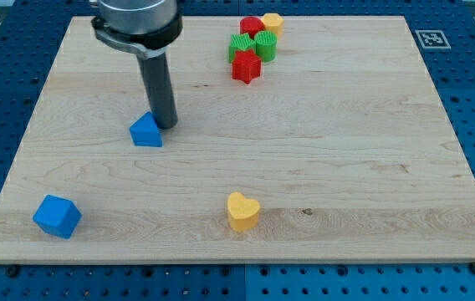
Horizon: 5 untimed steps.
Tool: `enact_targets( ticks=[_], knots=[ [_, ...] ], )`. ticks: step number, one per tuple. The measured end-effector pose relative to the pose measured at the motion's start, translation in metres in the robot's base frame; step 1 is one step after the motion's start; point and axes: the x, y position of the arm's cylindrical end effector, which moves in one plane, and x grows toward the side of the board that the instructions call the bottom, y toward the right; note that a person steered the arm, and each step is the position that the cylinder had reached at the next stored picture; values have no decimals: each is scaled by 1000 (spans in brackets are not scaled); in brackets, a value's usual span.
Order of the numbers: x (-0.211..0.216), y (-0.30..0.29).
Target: Drag the blue triangle to the blue cube
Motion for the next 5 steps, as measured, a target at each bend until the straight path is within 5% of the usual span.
enact_targets(
  ticks=[5],
  knots=[
    [80, -35]
  ],
)
